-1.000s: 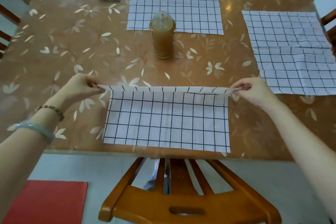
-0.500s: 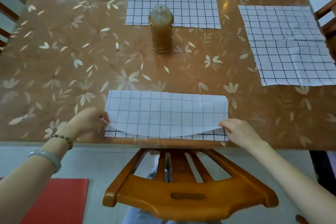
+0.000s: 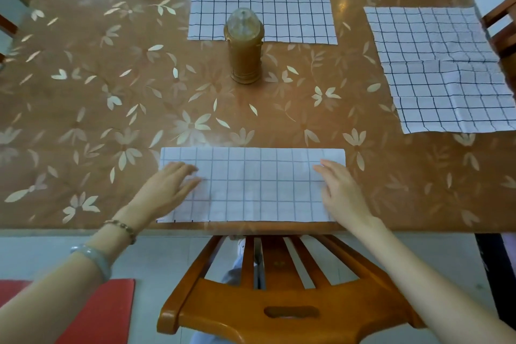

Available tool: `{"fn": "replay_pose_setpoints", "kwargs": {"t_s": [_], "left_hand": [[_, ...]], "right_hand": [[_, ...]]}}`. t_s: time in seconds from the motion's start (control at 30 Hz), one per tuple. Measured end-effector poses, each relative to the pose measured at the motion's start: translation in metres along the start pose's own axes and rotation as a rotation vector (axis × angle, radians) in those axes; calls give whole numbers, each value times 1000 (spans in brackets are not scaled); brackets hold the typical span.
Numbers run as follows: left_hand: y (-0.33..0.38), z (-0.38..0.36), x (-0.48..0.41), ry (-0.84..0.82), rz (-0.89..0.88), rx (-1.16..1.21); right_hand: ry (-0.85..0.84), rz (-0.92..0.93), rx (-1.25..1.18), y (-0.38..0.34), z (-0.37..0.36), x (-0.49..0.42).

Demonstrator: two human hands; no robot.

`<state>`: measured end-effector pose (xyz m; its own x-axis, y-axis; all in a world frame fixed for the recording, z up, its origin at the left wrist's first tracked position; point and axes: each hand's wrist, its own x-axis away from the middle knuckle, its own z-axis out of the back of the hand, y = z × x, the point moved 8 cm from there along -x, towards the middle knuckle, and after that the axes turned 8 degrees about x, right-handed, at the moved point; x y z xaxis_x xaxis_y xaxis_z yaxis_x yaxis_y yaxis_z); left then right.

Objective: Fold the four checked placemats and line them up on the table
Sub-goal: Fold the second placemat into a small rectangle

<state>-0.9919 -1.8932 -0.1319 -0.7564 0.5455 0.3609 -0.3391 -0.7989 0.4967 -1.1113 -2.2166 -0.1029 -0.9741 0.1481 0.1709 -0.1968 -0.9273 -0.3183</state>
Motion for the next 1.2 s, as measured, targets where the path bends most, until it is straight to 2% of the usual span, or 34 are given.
{"fn": "replay_pose_setpoints", "kwargs": {"t_s": [0.1,0.17,0.27,0.4,0.53,0.77,0.9,1.03,1.13,1.2], "left_hand": [[45,-34,-34,68,-110,-58],[67,-54,-55,89,-152,-148],[67,-76,-73,100,-95,-166],[56,-94,-78,130,-16,-195],[44,-91,-77,172,44,-219],[-28,-54,-51,215,218,-191],[-62,-32,-39,228,305,-237],[-71,-17,-27,320,501,-42],[-62,-11,-16,422,677,182],[-57,-10,-10,447,748,217]], "right_hand": [[26,25,-94,-61,-26,-32],[-27,95,-72,-96,-56,-51],[-114,117,6,-112,-96,-70],[-145,146,174,-88,-119,-78],[-129,147,296,-49,-111,-72],[-120,-97,348,63,-79,-51],[-133,-130,399,88,-66,-46],[-69,-146,360,49,-53,-51],[-61,69,198,-27,-57,-58],[-121,203,108,-72,-69,-58]]}}
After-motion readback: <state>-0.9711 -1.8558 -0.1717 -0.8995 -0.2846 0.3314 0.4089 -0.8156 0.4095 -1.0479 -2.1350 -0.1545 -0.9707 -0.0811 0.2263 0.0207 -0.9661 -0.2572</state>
